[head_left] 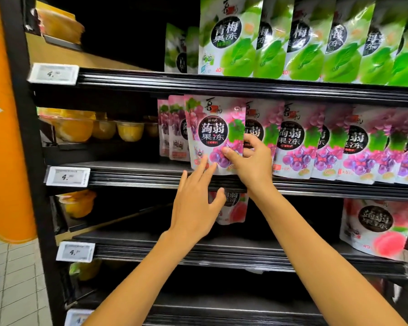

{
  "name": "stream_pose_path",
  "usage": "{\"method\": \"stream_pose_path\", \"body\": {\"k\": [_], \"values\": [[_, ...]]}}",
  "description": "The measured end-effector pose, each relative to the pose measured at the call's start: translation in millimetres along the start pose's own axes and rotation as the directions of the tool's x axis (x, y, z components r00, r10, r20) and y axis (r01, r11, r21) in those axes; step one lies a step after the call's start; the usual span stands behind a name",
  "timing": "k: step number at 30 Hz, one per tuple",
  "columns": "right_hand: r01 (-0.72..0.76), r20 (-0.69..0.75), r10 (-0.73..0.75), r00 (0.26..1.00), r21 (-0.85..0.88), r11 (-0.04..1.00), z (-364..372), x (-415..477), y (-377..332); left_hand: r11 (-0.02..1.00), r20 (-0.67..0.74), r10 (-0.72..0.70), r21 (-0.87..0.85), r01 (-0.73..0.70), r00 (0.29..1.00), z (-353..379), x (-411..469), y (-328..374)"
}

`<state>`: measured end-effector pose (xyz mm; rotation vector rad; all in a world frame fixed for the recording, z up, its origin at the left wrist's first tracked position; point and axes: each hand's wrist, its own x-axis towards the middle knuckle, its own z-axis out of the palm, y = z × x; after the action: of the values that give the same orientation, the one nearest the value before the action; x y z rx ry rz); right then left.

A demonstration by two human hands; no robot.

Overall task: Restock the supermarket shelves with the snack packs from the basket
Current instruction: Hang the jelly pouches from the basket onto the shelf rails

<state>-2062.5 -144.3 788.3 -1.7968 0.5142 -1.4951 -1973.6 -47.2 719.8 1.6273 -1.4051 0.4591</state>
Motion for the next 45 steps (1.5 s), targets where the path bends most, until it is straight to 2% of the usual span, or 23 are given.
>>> {"method": "stream_pose_path", "body": {"k": [7,10,13,17,30,38,45], "values": [[0.093,0.063,-0.075,0.995,-0.379,0.921,-21,-2,0,0.995,-0.018,0.043,0.094,-0.041,0.999,3,-3,-2],[0.065,0.043,-0.050,0.998,-0.514,0.855,-28,-3,-1,0.994,-0.024,0.047,0.097,-0.044,0.999,5,-2,-3],[0.008,0.011,-0.002,1.000,-0.574,0.819,-31,-6,0,0.994,-0.027,0.053,0.096,-0.051,0.998,7,-3,-3],[-0.024,-0.032,0.006,0.999,-0.589,0.807,-25,-6,0,0.990,-0.029,0.049,0.135,-0.044,0.998,9,-2,-6],[-0.052,-0.044,0.034,0.998,-0.496,0.867,-16,-8,9,0.985,-0.018,0.044,0.167,-0.040,0.999,13,-3,-7],[-0.025,-0.041,0.010,0.999,-0.395,0.918,-25,-15,7,0.995,-0.026,0.039,0.089,-0.036,0.999,8,-4,-5],[-0.014,-0.075,-0.015,0.997,-0.374,0.927,-31,-56,9,0.988,-0.124,-0.007,-0.156,-0.013,0.992,-1,-33,0]]}}
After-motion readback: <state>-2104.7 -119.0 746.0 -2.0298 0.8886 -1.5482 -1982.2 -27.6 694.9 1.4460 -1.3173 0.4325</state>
